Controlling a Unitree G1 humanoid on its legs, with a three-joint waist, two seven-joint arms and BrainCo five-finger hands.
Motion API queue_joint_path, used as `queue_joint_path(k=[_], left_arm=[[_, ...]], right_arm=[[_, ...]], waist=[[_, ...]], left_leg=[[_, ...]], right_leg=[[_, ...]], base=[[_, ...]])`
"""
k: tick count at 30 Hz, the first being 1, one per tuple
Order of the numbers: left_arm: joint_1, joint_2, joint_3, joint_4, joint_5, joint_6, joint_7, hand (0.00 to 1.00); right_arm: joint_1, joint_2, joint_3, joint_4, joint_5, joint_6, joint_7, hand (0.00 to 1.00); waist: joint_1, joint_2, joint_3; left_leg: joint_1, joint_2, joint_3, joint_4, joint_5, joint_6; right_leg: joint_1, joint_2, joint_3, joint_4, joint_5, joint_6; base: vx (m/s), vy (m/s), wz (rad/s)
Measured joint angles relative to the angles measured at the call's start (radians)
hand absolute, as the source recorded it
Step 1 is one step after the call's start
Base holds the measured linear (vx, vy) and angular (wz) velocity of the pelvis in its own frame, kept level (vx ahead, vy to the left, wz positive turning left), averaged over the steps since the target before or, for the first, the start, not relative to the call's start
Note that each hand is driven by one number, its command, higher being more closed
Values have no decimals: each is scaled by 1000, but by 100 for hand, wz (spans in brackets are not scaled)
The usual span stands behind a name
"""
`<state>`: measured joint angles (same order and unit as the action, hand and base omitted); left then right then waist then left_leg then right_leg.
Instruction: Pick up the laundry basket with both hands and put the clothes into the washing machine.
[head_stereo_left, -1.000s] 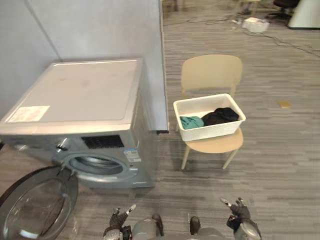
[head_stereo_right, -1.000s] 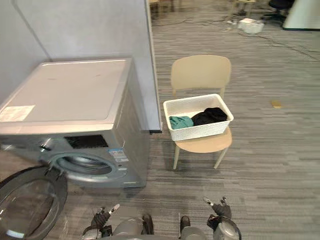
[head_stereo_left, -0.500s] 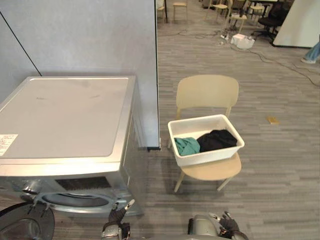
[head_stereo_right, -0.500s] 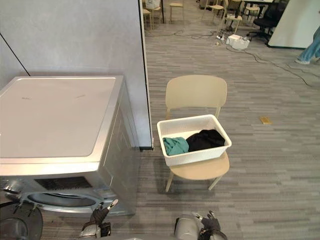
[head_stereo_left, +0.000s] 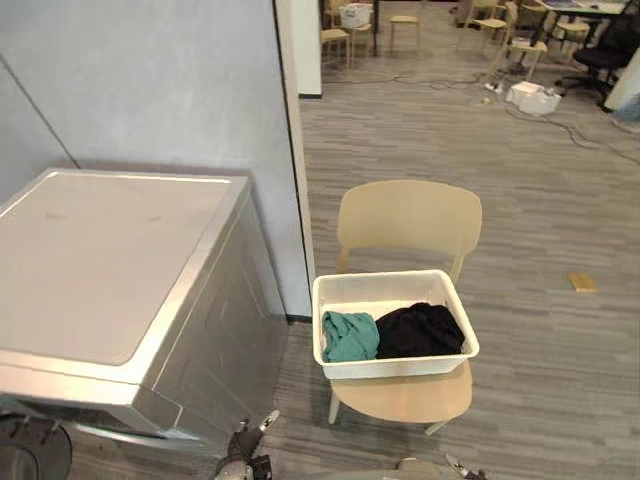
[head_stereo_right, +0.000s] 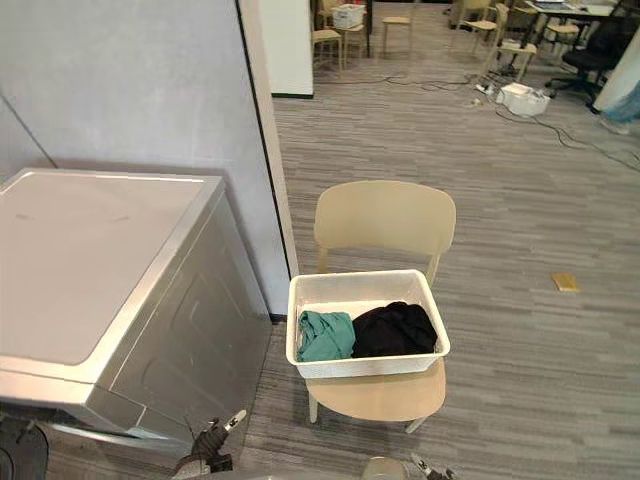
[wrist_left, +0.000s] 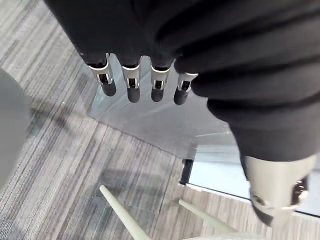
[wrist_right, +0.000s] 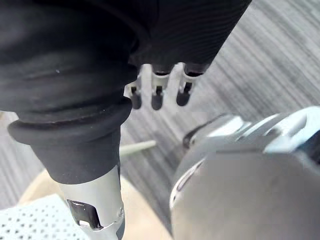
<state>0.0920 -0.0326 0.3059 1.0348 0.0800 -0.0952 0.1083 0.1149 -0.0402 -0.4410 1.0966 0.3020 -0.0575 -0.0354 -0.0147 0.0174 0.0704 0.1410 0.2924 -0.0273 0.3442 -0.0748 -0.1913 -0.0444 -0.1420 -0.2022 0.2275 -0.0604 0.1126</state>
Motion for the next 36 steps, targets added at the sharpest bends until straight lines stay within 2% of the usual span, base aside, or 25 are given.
queue_joint_path(k=[2,4,5,6,7,8,9,10,11,12,14,15,18,20,22,26,29,31,34,36], left_arm=[[13,25,2,-4,-1,0,2,0],[3,54,-42,-5,-25,0,5,0],[2,59,-64,-5,-28,-1,6,0],[4,70,-94,-3,-26,-1,4,0],[3,69,-122,-4,-21,-1,5,0],[1,67,-140,-4,-18,-2,5,0],[-2,63,-158,-6,-16,-2,5,0],[0,58,-181,-4,-3,-2,5,0],[-6,60,-195,0,12,0,6,0],[-16,61,-196,0,15,2,7,0],[-15,89,-231,0,29,5,7,0],[-15,91,-237,0,38,5,7,0],[-16,95,-269,0,65,3,7,0],[-16,95,-269,1,71,3,8,0],[-17,93,-272,6,70,0,7,0],[-19,92,-278,29,87,0,5,0],[-26,96,-305,31,91,-3,0,0],[-35,97,-313,29,91,-3,0,0],[-41,113,-316,13,89,-5,-1,0],[-63,118,-317,2,90,-4,0,0]], right_arm=[[-13,1,76,-31,-4,-7,0,0],[-5,0,142,-111,-21,-11,-2,0],[-3,-1,153,-138,-25,-12,-3,0],[3,2,183,-221,-33,-13,-5,0],[16,-1,195,-332,-38,-14,-7,0],[25,-1,200,-396,-38,-15,-7,0],[42,-5,217,-490,-38,-16,-7,0],[56,-13,241,-601,-38,-25,-7,0],[58,-11,251,-677,-38,-39,-7,0],[53,-1,254,-697,-38,-48,-9,0],[50,14,300,-829,-38,-55,-11,0],[50,17,307,-868,-36,-61,-10,0],[29,12,326,-990,-37,-118,-6,0],[-6,4,329,-995,-38,-133,-8,0],[-25,-26,351,-983,-52,-133,-6,0],[-99,-97,406,-864,-122,-124,-6,0],[-199,-181,467,-719,-188,-97,-3,0],[-255,-204,485,-637,-204,-89,-4,0],[-380,-212,525,-467,-225,-81,-4,0],[-465,-215,561,-368,-225,-68,-2,0]], waist=[[3,-15,2],[3,-30,17],[3,-42,23],[4,-33,26],[-5,-26,25],[-10,-24,26],[-18,-21,24],[-26,-2,22],[-26,11,21],[-23,-8,25],[-18,-30,16],[-18,-33,13],[-16,-34,8],[-8,-36,2],[4,-21,-4],[5,-1,-17],[15,-4,-17],[30,-10,-13],[38,-25,9],[63,-29,48]], left_leg=[[-77,14,-1,114,47,46],[-147,40,19,235,159,36],[-151,46,39,248,175,37],[-154,61,96,266,133,30],[-157,38,176,239,25,24],[-160,15,209,195,-15,26],[-152,-27,239,85,-20,38],[-139,-51,295,-30,-28,89],[-105,-58,287,-109,-64,63],[-99,-71,284,-128,-59,65],[-91,-116,277,-180,-38,82],[-88,-125,277,-191,-32,86],[-65,-170,279,-240,-8,105],[-64,-180,277,-241,-8,106],[-64,-180,272,-244,-8,106],[-62,-170,272,-267,-5,102],[-71,-169,271,-304,16,98],[-96,-170,268,-307,25,101],[-143,-172,234,-305,44,102],[-152,-172,222,-305,53,104]], right_leg=[[28,14,-23,-37,-2,-17],[95,25,-59,-81,15,-40],[108,19,-66,-93,20,-46],[128,17,-77,-109,25,-53],[130,2,-86,-116,28,-51],[129,-6,-93,-123,32,-47],[124,-15,-106,-129,35,-41],[108,-3,-124,-126,25,-33],[106,8,-129,-129,18,-23],[108,3,-127,-132,24,-18],[111,-19,-125,-167,57,-3],[112,-26,-124,-175,62,0],[132,-52,-126,-221,89,15],[141,-56,-123,-240,99,19],[146,-53,-124,-255,102,17],[145,-37,-125,-267,106,11],[120,-32,-127,-268,110,7],[96,-32,-131,-267,116,4],[71,-33,-158,-267,123,-2],[70,-33,-171,-266,128,-8]], base=[[3,-228,34],[48,-211,40],[73,-141,21],[62,-110,17],[34,-52,21],[-9,12,31],[-46,69,43],[-52,120,52],[-35,124,35],[-28,100,20],[15,96,6],[81,109,6],[73,87,5],[63,56,-3],[49,2,-3],[36,-30,-2],[-9,-23,0],[-36,-8,4],[-52,-20,30],[-64,-14,24]])
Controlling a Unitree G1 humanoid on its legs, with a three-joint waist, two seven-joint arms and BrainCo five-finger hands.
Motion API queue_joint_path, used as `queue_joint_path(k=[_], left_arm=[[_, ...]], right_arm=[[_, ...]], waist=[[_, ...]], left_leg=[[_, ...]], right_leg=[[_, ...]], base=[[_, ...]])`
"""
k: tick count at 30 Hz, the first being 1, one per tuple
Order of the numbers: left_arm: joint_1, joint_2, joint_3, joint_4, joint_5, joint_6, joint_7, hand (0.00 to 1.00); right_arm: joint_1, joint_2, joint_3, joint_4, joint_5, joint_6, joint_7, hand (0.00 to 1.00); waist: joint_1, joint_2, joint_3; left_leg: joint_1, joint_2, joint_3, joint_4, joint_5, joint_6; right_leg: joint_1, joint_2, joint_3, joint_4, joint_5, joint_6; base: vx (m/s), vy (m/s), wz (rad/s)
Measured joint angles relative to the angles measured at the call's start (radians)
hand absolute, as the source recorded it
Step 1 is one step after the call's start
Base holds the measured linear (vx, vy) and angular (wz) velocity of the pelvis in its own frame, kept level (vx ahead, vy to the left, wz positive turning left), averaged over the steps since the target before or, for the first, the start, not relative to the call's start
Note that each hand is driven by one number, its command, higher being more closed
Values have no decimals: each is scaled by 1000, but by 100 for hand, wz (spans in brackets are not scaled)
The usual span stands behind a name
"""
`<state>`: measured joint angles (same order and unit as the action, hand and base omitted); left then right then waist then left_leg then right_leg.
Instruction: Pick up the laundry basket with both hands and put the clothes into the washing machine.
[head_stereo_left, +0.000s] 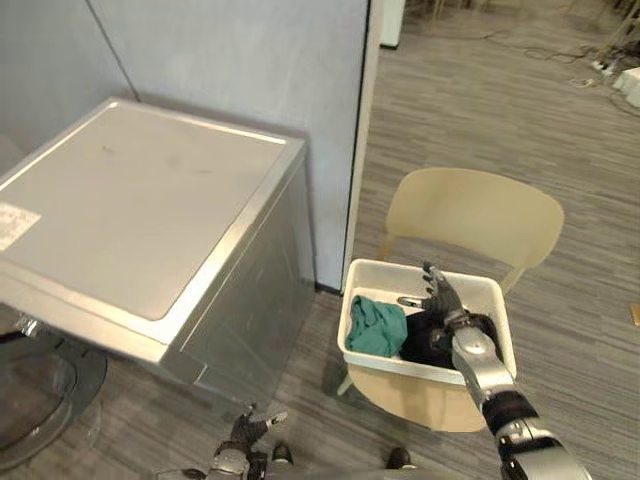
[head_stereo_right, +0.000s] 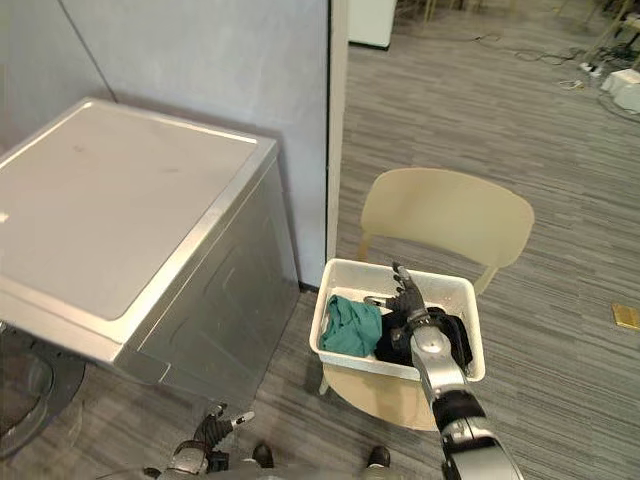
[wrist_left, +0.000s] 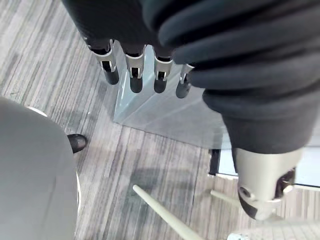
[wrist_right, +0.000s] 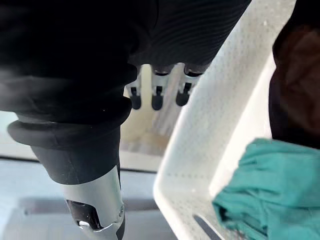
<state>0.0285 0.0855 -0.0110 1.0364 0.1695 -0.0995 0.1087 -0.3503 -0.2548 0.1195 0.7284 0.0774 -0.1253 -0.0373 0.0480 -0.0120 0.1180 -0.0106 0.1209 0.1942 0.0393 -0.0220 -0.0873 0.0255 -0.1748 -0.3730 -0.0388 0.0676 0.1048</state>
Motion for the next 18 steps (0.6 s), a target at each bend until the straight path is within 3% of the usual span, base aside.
queue_joint_path(k=[2,11,13,18], left_arm=[[-12,1,-21,-20,-1,-1,0,0],[-88,7,-27,-106,-57,-30,5,0],[-107,9,-27,-117,-90,-33,9,0],[-127,9,-26,-134,-121,-36,31,0]], right_arm=[[-65,0,20,66,-1,12,5,0],[-376,-55,27,289,-52,27,12,0],[-405,-79,24,320,-52,37,-8,0],[-453,-89,-8,350,-81,51,-31,0]], waist=[[25,0,27],[53,20,235],[77,21,261],[79,24,301]], left_leg=[[-36,-3,-15,4,12,2],[-207,-3,-88,110,30,12],[-236,-1,-103,120,31,13],[-285,-2,-113,126,43,18]], right_leg=[[-25,-2,-13,3,8,-4],[-138,-23,-64,91,10,-4],[-165,-24,-67,109,7,-8],[-214,-33,-82,142,-1,-16]], base=[[-98,-6,21],[-111,15,22],[-105,21,14],[-54,12,10]])
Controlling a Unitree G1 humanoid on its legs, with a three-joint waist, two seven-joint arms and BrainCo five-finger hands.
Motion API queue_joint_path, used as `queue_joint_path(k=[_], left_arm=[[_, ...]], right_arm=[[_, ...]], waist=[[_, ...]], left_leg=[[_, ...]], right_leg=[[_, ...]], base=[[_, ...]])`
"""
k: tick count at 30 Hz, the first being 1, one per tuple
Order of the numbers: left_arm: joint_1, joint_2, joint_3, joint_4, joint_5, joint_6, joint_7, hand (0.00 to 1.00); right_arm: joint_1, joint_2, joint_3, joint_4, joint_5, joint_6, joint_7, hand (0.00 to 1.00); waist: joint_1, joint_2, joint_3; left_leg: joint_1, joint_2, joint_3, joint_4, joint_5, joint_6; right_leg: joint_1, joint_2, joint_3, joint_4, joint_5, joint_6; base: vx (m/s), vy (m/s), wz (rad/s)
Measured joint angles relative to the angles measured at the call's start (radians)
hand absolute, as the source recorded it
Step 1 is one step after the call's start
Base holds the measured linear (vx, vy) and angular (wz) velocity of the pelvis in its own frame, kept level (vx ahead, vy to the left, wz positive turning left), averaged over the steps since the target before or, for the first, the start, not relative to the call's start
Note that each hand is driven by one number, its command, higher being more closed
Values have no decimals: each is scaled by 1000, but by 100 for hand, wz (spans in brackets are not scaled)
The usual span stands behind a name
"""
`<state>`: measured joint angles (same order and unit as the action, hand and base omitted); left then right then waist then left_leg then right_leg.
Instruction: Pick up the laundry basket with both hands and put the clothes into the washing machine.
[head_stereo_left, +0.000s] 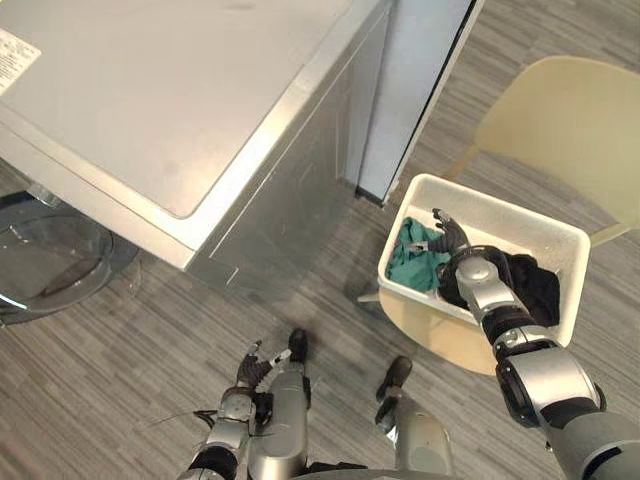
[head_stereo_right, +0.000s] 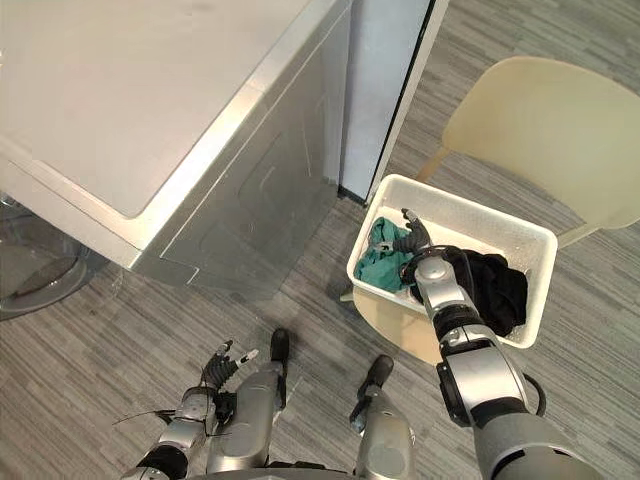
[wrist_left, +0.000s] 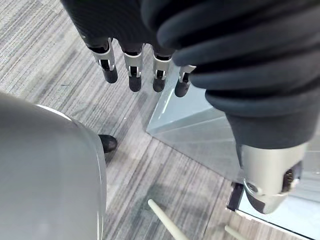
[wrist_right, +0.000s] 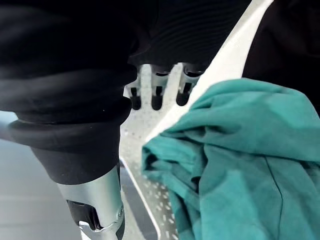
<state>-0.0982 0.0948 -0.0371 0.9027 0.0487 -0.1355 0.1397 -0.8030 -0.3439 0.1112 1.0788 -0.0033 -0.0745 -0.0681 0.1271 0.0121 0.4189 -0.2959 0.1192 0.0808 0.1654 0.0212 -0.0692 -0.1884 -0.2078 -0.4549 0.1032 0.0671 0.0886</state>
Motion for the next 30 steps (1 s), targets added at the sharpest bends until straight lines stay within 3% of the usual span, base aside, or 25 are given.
queue_joint_path(k=[2,12,17,24,25,30], left_arm=[[-9,0,0,-11,-10,-1,13,0],[-29,-10,0,-32,-43,0,39,0],[-47,-34,-3,-72,-78,0,48,0],[-59,-84,-12,-162,-119,-3,59,0],[-61,-90,-12,-167,-120,-4,60,0],[-77,-108,1,-178,-128,-1,61,0]], right_arm=[[-37,-5,-28,27,-7,7,-20,0],[-85,-59,-81,85,-30,16,-62,0],[-118,-94,-82,99,-48,19,-66,0],[-176,-155,-27,74,-82,9,-128,0],[-180,-157,-13,64,-82,8,-137,100],[-185,-169,53,-3,-83,2,-176,100]], waist=[[0,1,31],[8,12,42],[16,29,56],[20,38,63],[20,38,63],[20,38,63]], left_leg=[[-12,0,0,1,10,1],[-95,1,6,10,14,3],[-168,-1,-1,9,32,9],[-275,-17,-27,9,54,13],[-288,-18,-32,10,56,13],[-338,-15,-51,22,58,8]], right_leg=[[-17,-5,3,12,0,0],[-120,-19,15,49,-4,-2],[-193,-29,2,76,-8,-6],[-294,-57,-31,127,-23,-10],[-306,-59,-36,136,-27,-9],[-354,-73,-54,179,-50,-19]], base=[[-35,11,0],[3,1,-2],[-28,-2,10],[-18,-7,17],[-16,-19,17],[-4,-29,11]])
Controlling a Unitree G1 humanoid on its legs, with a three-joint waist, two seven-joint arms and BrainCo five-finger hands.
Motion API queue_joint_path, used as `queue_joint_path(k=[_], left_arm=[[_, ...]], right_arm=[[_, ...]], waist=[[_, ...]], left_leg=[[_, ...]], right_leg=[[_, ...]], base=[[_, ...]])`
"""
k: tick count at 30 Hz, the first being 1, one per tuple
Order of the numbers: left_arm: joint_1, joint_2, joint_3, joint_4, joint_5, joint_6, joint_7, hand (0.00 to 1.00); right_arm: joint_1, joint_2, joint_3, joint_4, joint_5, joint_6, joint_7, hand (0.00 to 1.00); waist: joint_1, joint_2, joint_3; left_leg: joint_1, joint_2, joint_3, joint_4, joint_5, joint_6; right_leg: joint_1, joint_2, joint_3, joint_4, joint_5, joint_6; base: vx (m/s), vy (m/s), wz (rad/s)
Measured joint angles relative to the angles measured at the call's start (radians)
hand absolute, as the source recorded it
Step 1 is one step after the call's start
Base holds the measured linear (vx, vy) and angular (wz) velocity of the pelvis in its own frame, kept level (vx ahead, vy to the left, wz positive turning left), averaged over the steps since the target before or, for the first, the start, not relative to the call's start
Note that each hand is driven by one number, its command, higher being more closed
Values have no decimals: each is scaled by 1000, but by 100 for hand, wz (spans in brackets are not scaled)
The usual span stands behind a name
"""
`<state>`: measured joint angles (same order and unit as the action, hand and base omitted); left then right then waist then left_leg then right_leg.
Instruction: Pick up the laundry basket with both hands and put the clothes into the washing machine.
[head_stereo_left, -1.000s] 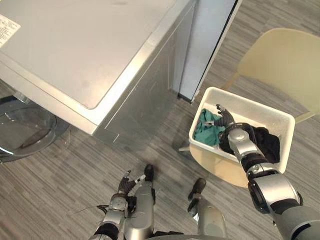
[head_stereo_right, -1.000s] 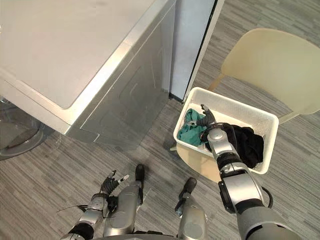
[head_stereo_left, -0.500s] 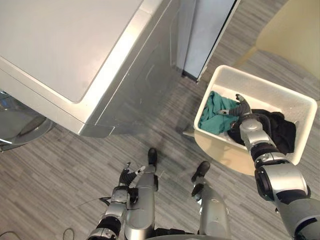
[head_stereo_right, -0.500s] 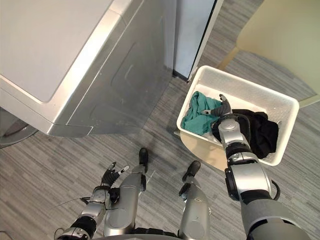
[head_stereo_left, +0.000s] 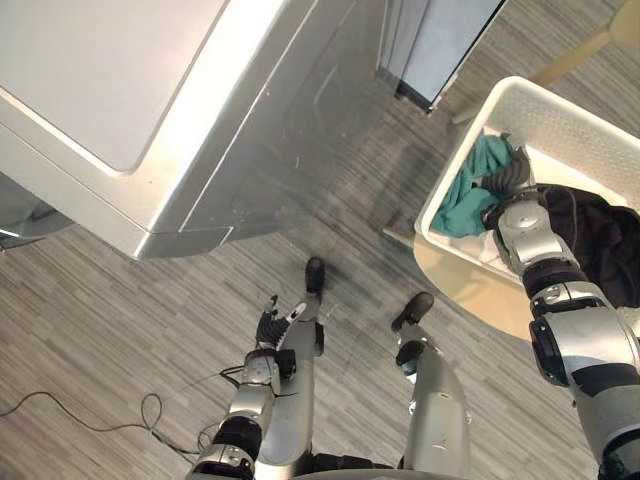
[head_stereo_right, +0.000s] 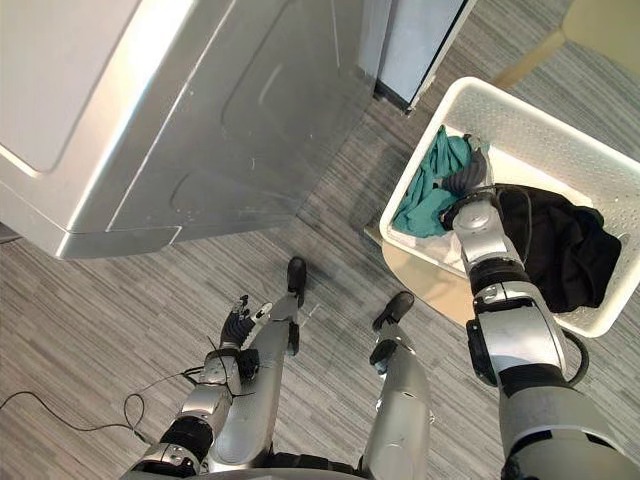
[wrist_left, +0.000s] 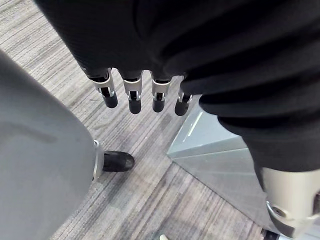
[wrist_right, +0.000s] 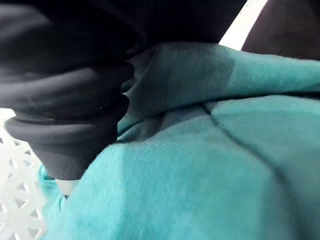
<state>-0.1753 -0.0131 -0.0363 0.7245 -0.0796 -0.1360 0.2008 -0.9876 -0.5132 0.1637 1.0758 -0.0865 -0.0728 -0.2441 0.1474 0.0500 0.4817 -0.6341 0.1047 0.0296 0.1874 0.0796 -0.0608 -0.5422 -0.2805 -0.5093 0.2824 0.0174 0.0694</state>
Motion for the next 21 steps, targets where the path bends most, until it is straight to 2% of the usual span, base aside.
queue_joint_path(k=[5,9,11,16,17,19,21], left_arm=[[-2,-20,7,-3,-3,2,1,0],[-1,-23,17,-7,-28,8,5,0],[0,-29,47,-7,-33,9,8,0],[50,-16,139,4,-96,1,18,0],[59,-9,194,46,-129,0,17,0],[68,0,228,92,-155,3,18,0],[106,17,276,143,-198,13,19,0]], right_arm=[[12,7,20,-4,21,-12,0,100],[62,60,5,-7,27,-11,2,100],[108,85,-28,-28,27,-10,4,100],[220,139,-142,-45,42,33,5,100],[256,156,-184,-62,58,43,1,100],[291,172,-217,-95,83,47,-6,100],[374,209,-294,-199,125,57,-21,100]], waist=[[-2,-1,0],[0,-3,-2],[0,-5,-2],[2,-8,-4],[0,-9,-5],[-4,-10,-5],[-22,-14,-7]], left_leg=[[-1,4,-8,2,2,-4],[3,8,-9,5,3,-6],[13,9,-7,9,3,-6],[70,16,9,22,-4,-8],[96,18,19,20,-4,-8],[123,18,29,13,-6,-8],[190,18,48,-6,-6,-7]], right_leg=[[-5,-4,-11,32,-26,-4],[1,-4,-17,43,-34,-9],[14,-5,-22,47,-40,-10],[65,-13,-21,80,-66,-14],[82,-13,-13,84,-68,-12],[102,-14,-7,84,-70,-10],[154,-18,0,84,-76,-1]], base=[[18,-42,6],[13,-28,3],[16,-26,6],[-18,-34,1],[-38,-39,-13],[-30,-19,-12],[-22,-12,-9]])
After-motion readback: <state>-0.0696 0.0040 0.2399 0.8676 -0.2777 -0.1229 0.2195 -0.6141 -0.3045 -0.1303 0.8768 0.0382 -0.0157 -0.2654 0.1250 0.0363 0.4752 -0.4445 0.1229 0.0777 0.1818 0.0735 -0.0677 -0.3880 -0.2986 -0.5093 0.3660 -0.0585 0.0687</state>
